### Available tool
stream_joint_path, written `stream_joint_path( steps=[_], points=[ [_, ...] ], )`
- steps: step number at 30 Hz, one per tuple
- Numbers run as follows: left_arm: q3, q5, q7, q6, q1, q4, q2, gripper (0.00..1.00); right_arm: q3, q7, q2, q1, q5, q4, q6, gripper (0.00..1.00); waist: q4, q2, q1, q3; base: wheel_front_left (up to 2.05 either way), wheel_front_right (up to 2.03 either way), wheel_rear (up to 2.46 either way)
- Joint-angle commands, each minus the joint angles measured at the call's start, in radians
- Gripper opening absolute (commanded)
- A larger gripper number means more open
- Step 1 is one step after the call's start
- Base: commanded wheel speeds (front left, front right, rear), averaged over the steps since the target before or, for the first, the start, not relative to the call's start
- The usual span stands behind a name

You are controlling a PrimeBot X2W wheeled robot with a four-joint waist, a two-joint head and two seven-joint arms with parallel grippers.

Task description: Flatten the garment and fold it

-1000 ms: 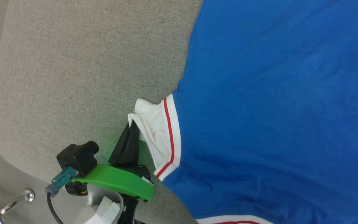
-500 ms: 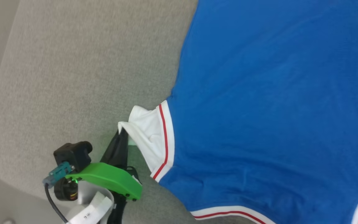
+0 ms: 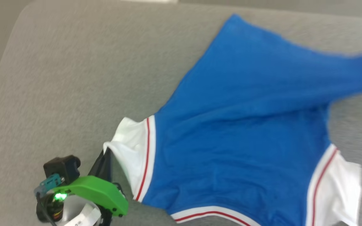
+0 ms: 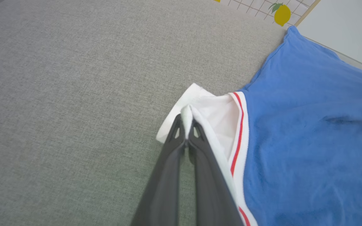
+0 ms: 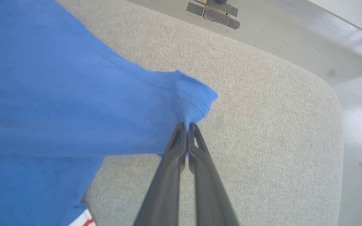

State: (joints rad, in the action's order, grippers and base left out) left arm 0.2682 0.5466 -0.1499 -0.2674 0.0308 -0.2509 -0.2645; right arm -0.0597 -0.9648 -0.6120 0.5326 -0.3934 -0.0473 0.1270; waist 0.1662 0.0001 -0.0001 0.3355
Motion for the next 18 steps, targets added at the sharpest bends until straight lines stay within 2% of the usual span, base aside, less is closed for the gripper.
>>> stream_joint_path(
  steps=[1, 7, 10, 13, 18],
  points=[
    [-0.008, 0.004, -0.007, -0.008, 0.016, -0.004, -0.013, 0.00, -0.013, -0.012, 0.019, -0.077, -0.013, 0.030, 0.004, 0.00, -0.122, -0.0001, 0.0001, -0.120, 0.00, 0.00, 0.00],
    [-0.006, 0.015, -0.019, -0.007, 0.026, 0.010, -0.018, 0.00, -0.094, -0.013, 0.131, -0.408, -0.038, 0.151, 0.004, 0.00, -0.136, -0.0001, 0.0001, -0.155, 0.00, 0.00, 0.00],
    [-0.002, 0.020, -0.022, -0.005, 0.026, 0.022, -0.016, 0.00, -0.110, -0.021, 0.222, -0.549, -0.061, 0.187, 0.004, 0.00, -0.134, -0.0001, 0.0001, -0.164, 0.00, 0.00, 0.00],
    [0.000, 0.027, -0.016, -0.006, 0.028, 0.034, -0.006, 0.00, -0.101, -0.025, 0.301, -0.666, -0.059, 0.195, 0.004, 0.00, -0.132, -0.0001, 0.0001, -0.170, 0.00, 0.00, 0.00],
    [0.001, 0.039, -0.007, -0.001, 0.028, 0.059, 0.002, 0.00, -0.043, -0.033, 0.388, -0.768, -0.051, 0.165, 0.004, 0.00, -0.129, -0.0001, 0.0001, -0.179, 0.00, 0.00, 0.00]
  ],
)
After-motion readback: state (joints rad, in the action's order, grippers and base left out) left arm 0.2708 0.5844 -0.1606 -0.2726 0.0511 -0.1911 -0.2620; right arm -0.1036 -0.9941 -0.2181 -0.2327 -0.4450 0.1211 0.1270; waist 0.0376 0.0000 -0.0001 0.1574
